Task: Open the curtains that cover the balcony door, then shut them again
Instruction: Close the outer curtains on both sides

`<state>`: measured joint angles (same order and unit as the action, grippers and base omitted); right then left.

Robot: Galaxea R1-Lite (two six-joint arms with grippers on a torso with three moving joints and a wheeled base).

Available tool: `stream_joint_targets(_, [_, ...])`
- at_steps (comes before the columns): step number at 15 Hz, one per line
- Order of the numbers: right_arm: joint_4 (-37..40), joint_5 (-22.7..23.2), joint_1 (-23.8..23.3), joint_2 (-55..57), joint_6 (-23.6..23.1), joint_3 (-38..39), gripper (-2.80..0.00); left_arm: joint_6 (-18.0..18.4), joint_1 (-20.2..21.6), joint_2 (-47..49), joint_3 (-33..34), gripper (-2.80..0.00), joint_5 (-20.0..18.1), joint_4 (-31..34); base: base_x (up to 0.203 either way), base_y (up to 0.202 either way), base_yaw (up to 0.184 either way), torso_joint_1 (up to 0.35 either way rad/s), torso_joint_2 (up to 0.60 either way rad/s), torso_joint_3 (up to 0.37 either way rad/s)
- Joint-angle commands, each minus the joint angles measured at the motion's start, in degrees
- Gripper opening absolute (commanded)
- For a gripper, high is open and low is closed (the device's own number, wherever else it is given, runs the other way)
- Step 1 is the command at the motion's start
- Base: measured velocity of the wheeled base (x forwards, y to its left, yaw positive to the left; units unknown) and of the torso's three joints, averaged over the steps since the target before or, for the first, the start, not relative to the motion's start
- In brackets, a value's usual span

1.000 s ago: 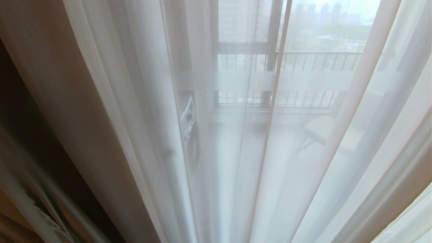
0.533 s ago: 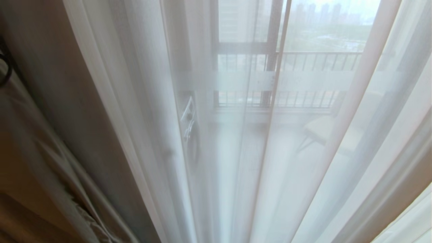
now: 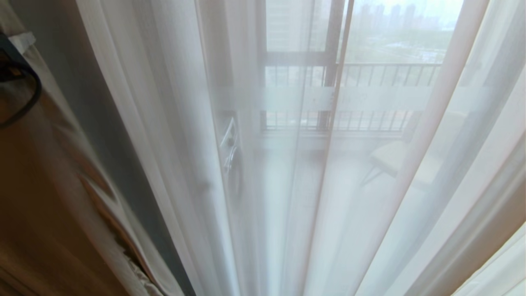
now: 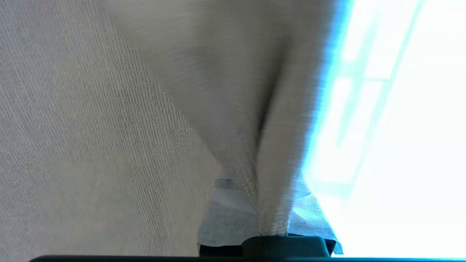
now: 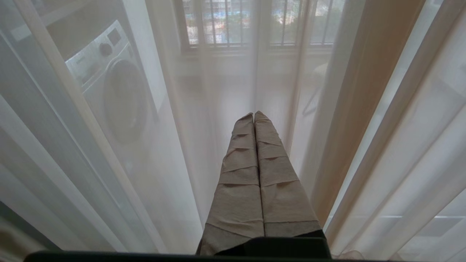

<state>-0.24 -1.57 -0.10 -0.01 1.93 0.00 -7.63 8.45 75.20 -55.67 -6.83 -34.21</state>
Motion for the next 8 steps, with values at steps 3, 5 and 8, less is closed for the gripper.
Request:
stream_joint_targets(3, [-0.02, -0.01, 0.01, 0.01, 0.01, 0.0, -2.8, -0.02, -6.04, -1.35, 0.21, -2.8, 0.32, 0.07, 0.0, 0.0, 0.0, 0.0, 0.0, 0.0])
stream_joint_targets(5, [-0.02, -0.01, 0.01, 0.01, 0.01, 0.0, -2.8, 0.02, -8.0, -1.65, 0.71, -2.8, 0.41, 0.02, 0.0, 0.0, 0.0, 0.0, 0.0, 0.0])
stream_joint_targets(8, [-0.02, -0.01, 0.01, 0.01, 0.01, 0.0, -2.8, 0.06, -11.16, -2.21, 0.98, -2.8, 0.43, 0.09, 0.0, 0.0, 0.0, 0.0, 0.0, 0.0])
